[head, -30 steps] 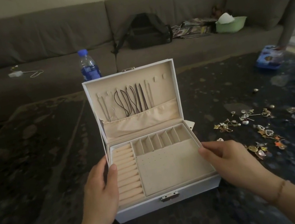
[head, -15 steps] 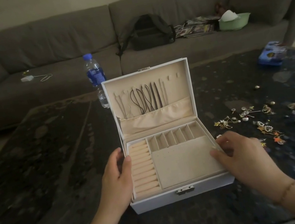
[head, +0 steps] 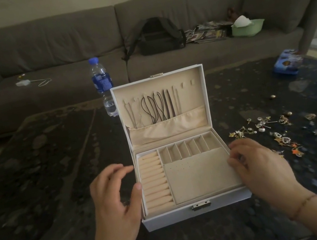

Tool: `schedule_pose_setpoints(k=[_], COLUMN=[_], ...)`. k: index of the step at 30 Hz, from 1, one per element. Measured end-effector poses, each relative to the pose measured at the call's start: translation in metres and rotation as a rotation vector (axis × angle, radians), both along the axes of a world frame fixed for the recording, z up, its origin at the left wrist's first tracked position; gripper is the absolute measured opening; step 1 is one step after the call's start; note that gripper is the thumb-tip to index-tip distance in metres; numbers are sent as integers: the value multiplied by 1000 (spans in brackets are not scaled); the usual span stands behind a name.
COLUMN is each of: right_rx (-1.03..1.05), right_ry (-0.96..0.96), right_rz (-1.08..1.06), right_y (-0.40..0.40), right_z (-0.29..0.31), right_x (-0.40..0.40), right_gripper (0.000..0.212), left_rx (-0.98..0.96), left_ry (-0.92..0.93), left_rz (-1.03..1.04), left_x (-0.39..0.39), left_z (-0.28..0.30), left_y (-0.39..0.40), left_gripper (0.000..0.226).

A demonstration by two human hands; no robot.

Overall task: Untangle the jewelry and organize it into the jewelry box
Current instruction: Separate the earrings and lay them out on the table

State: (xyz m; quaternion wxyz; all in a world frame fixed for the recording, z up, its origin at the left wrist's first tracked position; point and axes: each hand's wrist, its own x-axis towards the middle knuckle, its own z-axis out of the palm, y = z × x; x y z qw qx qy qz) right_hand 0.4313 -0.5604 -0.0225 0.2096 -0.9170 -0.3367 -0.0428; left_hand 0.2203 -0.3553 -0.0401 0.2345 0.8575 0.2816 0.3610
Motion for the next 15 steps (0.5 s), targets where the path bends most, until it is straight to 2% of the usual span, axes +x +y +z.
schedule_pose_setpoints(k=[3,4,6,8,9,10,12,13,15], right_rx=[99,186,532,865,931,917,687,527,290], right_ry=[-22,32,341,719,827,867,761,617,303], right_rz=[-30,-23,69,283,401,504,607,628,662], right_y=[10,15,29,46,53,58,63,63,61], right_z=[14,24,46,67,67,62,46,36,15], right_x=[-2,-6,-20,-47,-59,-71,-92,-100,-109], right_gripper=[7,7,8,27,35,36,39,44,54], left_rx=[-4,-16,-130,-343,-475,-618,-893,-977,-1029], left_ry=[14,10,-32,-172,-267,-361,-496,-524,-452], left_rz=[-42,-62,-94,-136,-155,-169,-194,-198,-171], left_x=[1,2,4,6,5,5,0,-2,-7], left_z=[0,3,13,23,28,35,41,45,53], left_y=[-2,-4,-10,-12,-11,-9,-2,2,9], left_gripper=[40,39,33,23,26,37,69,74,62])
